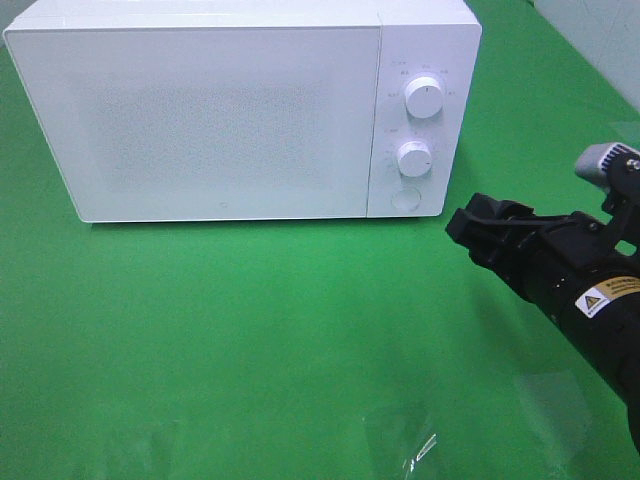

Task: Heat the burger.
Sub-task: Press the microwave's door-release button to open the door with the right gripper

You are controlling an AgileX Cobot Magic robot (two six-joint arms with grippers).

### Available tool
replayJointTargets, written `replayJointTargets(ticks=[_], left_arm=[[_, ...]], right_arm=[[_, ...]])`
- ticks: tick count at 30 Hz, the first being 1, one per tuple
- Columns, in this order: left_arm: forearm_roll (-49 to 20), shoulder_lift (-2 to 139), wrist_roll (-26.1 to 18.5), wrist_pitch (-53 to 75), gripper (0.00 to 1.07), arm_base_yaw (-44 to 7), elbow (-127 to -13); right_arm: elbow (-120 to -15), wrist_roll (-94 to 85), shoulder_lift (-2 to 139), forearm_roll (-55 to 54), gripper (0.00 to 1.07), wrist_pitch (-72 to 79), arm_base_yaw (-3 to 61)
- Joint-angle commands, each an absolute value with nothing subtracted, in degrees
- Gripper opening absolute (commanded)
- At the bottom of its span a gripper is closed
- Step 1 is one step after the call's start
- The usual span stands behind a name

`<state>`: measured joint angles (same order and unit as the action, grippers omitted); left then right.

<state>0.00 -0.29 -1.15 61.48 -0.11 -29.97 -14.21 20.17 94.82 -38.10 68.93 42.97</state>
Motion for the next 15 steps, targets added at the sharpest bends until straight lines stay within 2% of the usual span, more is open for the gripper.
replayJointTargets(ticks=[1,4,6,14,15], left_arm=[[-0.3,-0.5,-0.9,61.4,0.98,-0.1,-29.7],[-0.3,-0.5,-0.9,61.4,0.98,-0.1,-29.7],[-0.3,-0.5,-0.9,61.4,0.98,-0.1,-29.7],[-0.3,-0.5,-0.9,61.4,0.98,-0.1,-29.7],[-0.3,-0.5,-0.9,61.4,0.98,-0.1,-29.7]], right_arm=[[-14.6,32.0,94.8,-38.0,0.41,72.5,43.3],[-14.6,39.2,94.8,-37.9,0.35,72.5,43.3],[-14.6,52.3,94.8,-37.6,0.26,72.5,43.3],[-14.6,70.4,94.8,-37.6,0.22,72.1,43.3],[-14.6,73.3,94.8,-37.6,0.17,70.9,43.3]])
